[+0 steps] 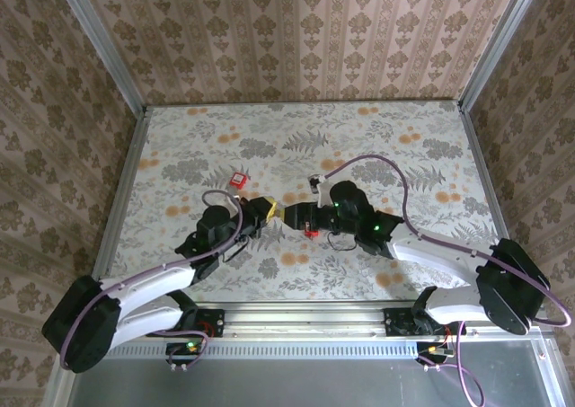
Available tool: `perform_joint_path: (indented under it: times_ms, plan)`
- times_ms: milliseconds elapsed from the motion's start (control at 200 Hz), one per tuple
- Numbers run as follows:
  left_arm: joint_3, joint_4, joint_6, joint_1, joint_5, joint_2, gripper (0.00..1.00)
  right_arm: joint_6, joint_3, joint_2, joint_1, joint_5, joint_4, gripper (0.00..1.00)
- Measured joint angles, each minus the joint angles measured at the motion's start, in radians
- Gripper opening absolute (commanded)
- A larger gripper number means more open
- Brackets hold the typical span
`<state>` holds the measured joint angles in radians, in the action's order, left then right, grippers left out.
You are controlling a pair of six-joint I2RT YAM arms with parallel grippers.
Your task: Unlock with the key
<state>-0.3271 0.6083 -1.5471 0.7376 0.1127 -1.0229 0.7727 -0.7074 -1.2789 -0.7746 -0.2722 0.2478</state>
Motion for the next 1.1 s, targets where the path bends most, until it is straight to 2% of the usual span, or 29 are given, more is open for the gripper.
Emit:
perform_joint_path:
  times_ms: [125,250,385,535,785,1100]
  plan:
    - [-0.086,-0.097,0.210,-0.031,0.024,0.066,0.00,0.037,0.029,0.036,0.087,-0.107,0.029,0.71]
    - [-0.187,-0.138,0.439,-0.053,0.110,0.073,0.00,0.047,0.030,0.038,0.161,-0.244,0.069,0.69]
    - [-0.272,-0.193,0.643,-0.064,0.240,0.018,0.00,0.046,0.030,0.035,0.168,-0.375,0.117,0.65]
    - [-0.322,-0.299,0.811,-0.065,0.326,-0.033,0.00,0.043,0.031,0.031,0.168,-0.431,0.171,0.58]
    - [-0.402,-0.428,0.946,-0.065,0.430,-0.058,0.00,0.039,0.045,-0.042,0.166,-0.472,0.253,0.44]
    - [-0.420,-0.459,0.982,-0.066,0.521,-0.074,0.00,0.015,0.052,-0.051,0.141,-0.499,0.321,0.39]
